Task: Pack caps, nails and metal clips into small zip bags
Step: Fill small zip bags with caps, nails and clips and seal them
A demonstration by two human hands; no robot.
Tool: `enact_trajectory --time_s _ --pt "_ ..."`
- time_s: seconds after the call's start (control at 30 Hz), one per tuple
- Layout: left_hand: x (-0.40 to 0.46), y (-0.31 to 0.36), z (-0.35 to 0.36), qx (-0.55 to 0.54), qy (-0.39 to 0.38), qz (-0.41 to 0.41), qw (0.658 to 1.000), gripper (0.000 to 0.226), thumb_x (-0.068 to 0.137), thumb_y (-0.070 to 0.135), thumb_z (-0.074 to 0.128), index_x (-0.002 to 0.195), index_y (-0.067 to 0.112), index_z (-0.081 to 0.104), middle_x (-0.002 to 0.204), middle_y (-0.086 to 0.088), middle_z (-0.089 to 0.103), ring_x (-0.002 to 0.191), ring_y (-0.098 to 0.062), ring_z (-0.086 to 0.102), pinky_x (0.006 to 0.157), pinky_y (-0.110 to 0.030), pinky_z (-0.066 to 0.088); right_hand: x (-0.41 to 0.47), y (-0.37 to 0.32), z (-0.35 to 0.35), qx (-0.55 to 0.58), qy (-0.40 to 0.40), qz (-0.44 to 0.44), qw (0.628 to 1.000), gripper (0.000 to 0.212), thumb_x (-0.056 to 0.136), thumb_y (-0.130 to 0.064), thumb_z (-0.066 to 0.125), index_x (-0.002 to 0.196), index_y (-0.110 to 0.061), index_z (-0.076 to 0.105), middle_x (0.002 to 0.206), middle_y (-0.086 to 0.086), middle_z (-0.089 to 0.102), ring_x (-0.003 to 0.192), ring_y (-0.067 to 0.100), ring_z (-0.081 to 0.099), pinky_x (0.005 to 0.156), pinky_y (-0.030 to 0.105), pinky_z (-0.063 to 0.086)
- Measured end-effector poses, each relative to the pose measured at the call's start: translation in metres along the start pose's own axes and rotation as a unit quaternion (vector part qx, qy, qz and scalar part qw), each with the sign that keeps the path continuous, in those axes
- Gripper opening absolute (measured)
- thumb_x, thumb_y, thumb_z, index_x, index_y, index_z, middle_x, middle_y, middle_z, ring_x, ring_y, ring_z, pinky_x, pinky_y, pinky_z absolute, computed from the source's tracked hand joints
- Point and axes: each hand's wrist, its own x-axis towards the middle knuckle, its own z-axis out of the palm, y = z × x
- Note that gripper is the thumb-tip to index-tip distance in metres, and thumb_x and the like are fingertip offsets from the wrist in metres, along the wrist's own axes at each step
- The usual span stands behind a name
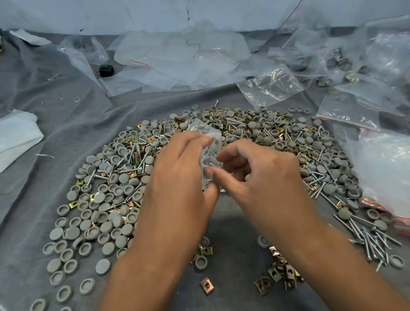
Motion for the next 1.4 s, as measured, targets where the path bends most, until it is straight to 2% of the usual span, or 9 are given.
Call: enact_trajectory --time_s 0.23,0.33,0.43,0.67,0.83,1.1,1.23,1.3,1.4 --pt "0.002 -0.004 -0.002 0.005 0.001 -0.008 1.000 0.065 0.074 0.029 0.074 0.136 0.018 0.057 0.127 0.010 0.053 0.095 0.002 0.043 0.099 -0.019 0.039 0.003 0.021 -0.017 0.028 0.024 0.050 0.998 0.009 0.091 -0.027 0.075 0.098 -0.031 0.071 0.084 -0.022 0.069 0.079 -0.006 0.066 0.067 0.006 0.049" --pt "0.002 -0.006 -0.003 0.005 0.009 -0.023 1.000 0.066 0.074 0.026 0.078 0.137 0.019 0.056 0.127 0.011 0.053 0.096 0.001 0.045 0.100 -0.020 0.039 0.007 0.042 -0.018 -0.093 -0.100 0.104 0.985 0.011 0.093 -0.032 0.072 0.103 -0.035 0.070 0.098 -0.020 0.068 0.080 -0.004 0.063 0.070 0.014 0.053" --pt "0.002 -0.006 -0.004 0.008 0.009 -0.022 1.000 0.067 0.075 0.025 0.078 0.137 0.021 0.056 0.127 0.013 0.053 0.095 0.001 0.044 0.098 -0.017 0.037 0.004 0.046 -0.009 -0.190 -0.194 0.072 0.960 0.017 0.093 -0.037 0.071 0.109 -0.038 0.067 0.107 -0.018 0.059 0.102 0.006 0.053 0.086 0.031 0.050" --pt "0.001 -0.007 -0.007 0.012 -0.001 -0.028 1.000 0.066 0.077 0.029 0.077 0.138 0.022 0.054 0.125 0.016 0.049 0.092 0.002 0.045 0.089 -0.005 0.032 -0.002 0.041 -0.005 -0.290 -0.178 0.003 0.940 0.011 0.094 -0.045 0.066 0.103 -0.040 0.064 0.105 -0.015 0.053 0.099 0.009 0.041 0.076 0.025 0.034" --pt "0.002 -0.006 -0.008 0.013 0.003 -0.028 1.000 0.065 0.076 0.032 0.072 0.138 0.021 0.054 0.126 0.015 0.051 0.093 0.003 0.043 0.094 -0.012 0.034 -0.002 0.046 -0.013 -0.265 -0.177 0.002 0.948 0.012 0.101 -0.042 0.052 0.110 -0.036 0.058 0.113 -0.014 0.048 0.105 0.008 0.036 0.082 0.025 0.037" --pt "0.001 -0.006 -0.006 0.014 0.004 -0.025 1.000 0.066 0.076 0.028 0.078 0.138 0.022 0.055 0.127 0.013 0.052 0.096 0.003 0.042 0.095 -0.015 0.036 -0.001 0.045 -0.009 -0.285 -0.214 -0.021 0.934 0.012 0.099 -0.042 0.057 0.109 -0.037 0.059 0.114 -0.015 0.047 0.107 0.008 0.037 0.084 0.024 0.037" --pt "0.001 -0.007 -0.006 0.012 0.002 -0.024 1.000 0.066 0.076 0.030 0.075 0.138 0.022 0.054 0.128 0.013 0.052 0.095 0.003 0.041 0.095 -0.016 0.036 0.005 0.041 -0.017 -0.093 -0.137 0.054 0.985 0.007 0.103 -0.040 0.048 0.104 -0.036 0.053 0.103 -0.019 0.053 0.098 0.001 0.050 0.080 0.019 0.040" --pt "0.002 -0.006 -0.005 0.009 0.000 -0.022 1.000 0.066 0.076 0.025 0.079 0.138 0.021 0.055 0.127 0.012 0.053 0.095 0.002 0.041 0.096 -0.016 0.037 0.005 0.031 -0.022 0.009 -0.048 0.019 0.999 0.003 0.103 -0.033 0.054 0.101 -0.033 0.056 0.092 -0.018 0.058 0.086 0.002 0.057 0.070 0.013 0.042" --pt "0.001 -0.003 -0.004 0.014 -0.008 -0.014 1.000 0.067 0.076 0.026 0.079 0.138 0.021 0.054 0.127 0.011 0.053 0.095 0.002 0.041 0.097 -0.016 0.037 0.004 0.013 -0.023 0.020 -0.009 -0.071 0.997 0.005 0.100 -0.024 0.063 0.104 -0.026 0.064 0.092 -0.020 0.059 0.082 -0.002 0.058 0.073 0.008 0.041"
